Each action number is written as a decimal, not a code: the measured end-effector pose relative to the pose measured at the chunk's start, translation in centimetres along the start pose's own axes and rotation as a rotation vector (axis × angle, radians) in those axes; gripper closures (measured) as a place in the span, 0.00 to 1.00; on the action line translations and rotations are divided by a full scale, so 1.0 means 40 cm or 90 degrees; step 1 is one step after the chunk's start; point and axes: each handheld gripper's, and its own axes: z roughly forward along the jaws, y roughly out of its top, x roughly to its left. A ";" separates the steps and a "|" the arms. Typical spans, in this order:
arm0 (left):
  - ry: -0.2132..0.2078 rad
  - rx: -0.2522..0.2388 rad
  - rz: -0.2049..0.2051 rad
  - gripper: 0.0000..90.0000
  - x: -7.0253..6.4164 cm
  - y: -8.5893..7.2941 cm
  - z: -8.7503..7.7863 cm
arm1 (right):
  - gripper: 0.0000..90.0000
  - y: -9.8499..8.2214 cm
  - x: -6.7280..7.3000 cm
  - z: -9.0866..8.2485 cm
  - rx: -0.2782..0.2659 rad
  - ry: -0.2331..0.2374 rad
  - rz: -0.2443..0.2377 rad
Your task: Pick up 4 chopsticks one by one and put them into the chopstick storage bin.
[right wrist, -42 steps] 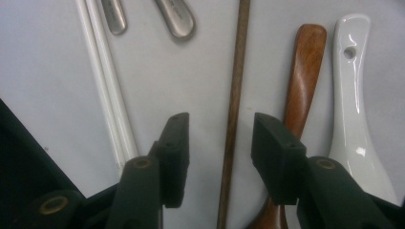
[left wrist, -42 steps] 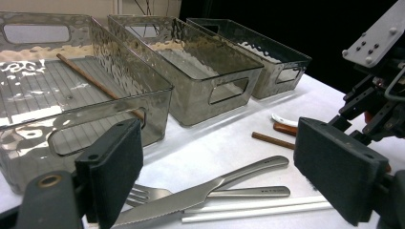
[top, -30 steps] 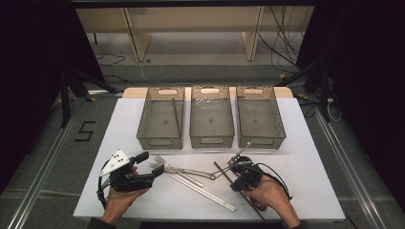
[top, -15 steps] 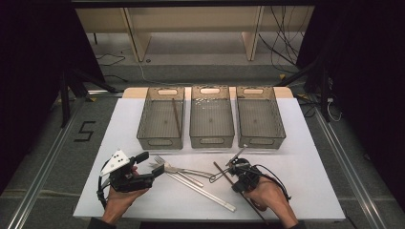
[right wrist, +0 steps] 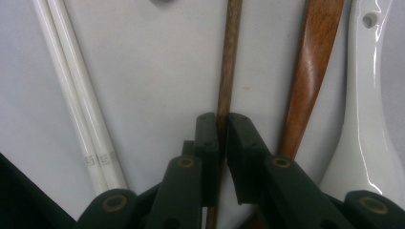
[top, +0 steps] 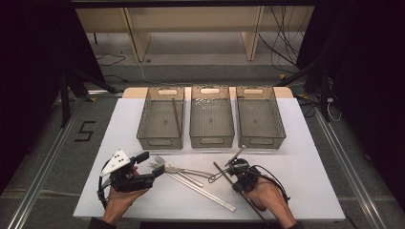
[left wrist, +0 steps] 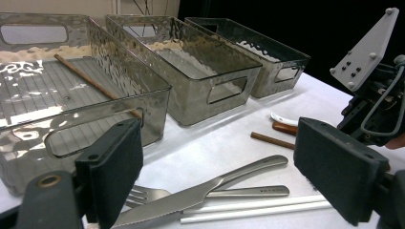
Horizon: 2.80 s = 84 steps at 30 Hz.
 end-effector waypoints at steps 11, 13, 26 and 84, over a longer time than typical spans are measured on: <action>0.000 -0.002 -0.002 0.19 0.000 0.000 0.001 | 0.95 -0.001 -0.008 -0.002 -0.001 0.015 0.018; -0.001 -0.002 -0.001 0.19 0.000 0.000 0.001 | 0.95 -0.002 -0.008 -0.002 -0.001 0.014 0.019; 0.000 -0.002 -0.002 0.19 0.002 0.001 0.000 | 0.95 -0.003 -0.010 -0.012 -0.018 0.035 0.016; 0.004 -0.006 -0.010 0.19 0.007 -0.001 -0.003 | 0.95 0.371 -0.058 -0.200 -0.297 0.101 0.024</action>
